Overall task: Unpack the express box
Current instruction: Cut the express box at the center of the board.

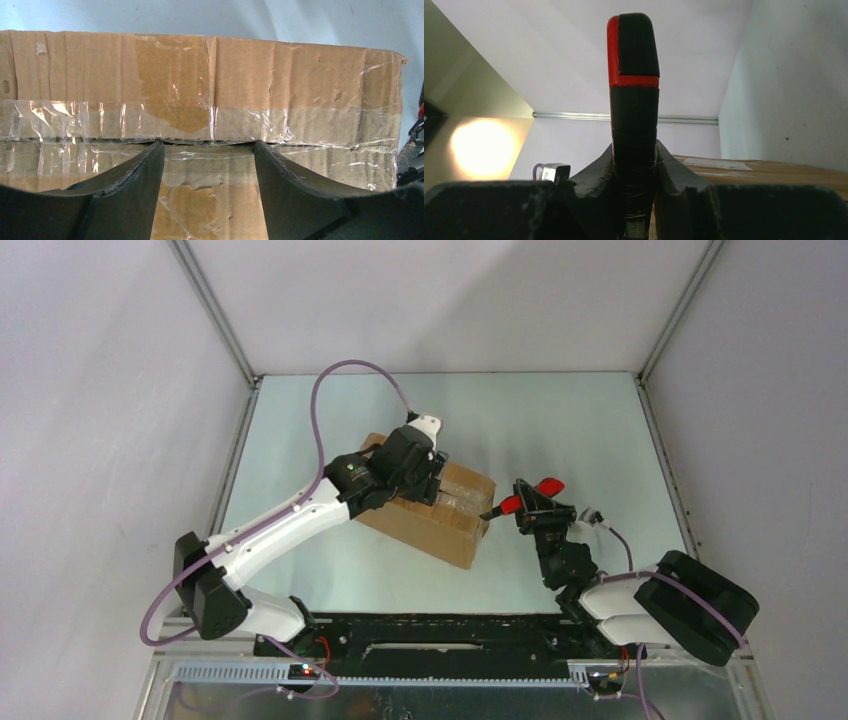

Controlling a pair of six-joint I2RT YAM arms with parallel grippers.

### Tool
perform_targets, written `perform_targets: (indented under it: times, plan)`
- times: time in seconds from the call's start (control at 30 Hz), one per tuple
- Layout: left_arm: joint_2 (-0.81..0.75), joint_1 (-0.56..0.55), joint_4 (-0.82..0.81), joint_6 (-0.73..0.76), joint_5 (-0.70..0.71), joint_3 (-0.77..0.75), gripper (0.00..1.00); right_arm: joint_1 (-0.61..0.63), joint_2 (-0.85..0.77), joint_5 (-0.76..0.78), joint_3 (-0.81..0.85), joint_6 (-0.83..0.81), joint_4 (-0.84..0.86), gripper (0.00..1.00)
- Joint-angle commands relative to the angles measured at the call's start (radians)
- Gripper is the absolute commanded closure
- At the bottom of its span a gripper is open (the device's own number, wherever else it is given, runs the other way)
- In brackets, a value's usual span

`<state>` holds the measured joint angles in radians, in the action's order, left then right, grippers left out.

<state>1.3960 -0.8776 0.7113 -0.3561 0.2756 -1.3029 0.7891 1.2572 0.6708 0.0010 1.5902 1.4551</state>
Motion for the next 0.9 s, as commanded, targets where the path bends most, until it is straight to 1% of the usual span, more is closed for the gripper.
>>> perform_targets:
  times: [0.0,0.13,0.3,0.4,0.47,0.53,0.6,0.7,0.87]
  plan:
    - [0.059,-0.034,0.092,-0.003,-0.18,0.033,0.31,0.025,0.028,0.065,-0.012,-0.008,0.067,1.0]
    - [0.064,-0.035,0.087,-0.004,-0.198,0.017,0.31,0.079,0.031,0.07,0.006,-0.053,0.067,1.0]
    - [0.081,-0.037,0.076,-0.004,-0.21,0.004,0.31,0.135,0.032,0.037,0.017,-0.09,0.065,1.0]
    - [0.086,-0.039,0.071,-0.005,-0.214,-0.002,0.32,0.148,0.021,0.001,0.012,-0.098,0.067,1.0]
    - [0.088,-0.043,0.07,-0.004,-0.212,-0.008,0.32,0.147,-0.002,0.005,0.007,-0.127,0.064,1.0]
    - [0.09,-0.049,0.076,0.0,-0.205,-0.007,0.32,0.12,-0.021,0.027,0.001,-0.106,0.061,1.0]
    - [0.089,-0.056,0.081,0.003,-0.205,0.001,0.32,0.055,-0.025,0.013,0.001,-0.065,0.062,1.0]
    - [0.084,-0.062,0.082,0.008,-0.209,0.018,0.32,0.002,-0.027,0.006,0.01,-0.058,0.061,1.0]
    - [0.081,-0.064,0.104,0.033,-0.209,0.026,0.32,-0.028,0.002,0.021,0.064,-0.061,0.061,1.0]
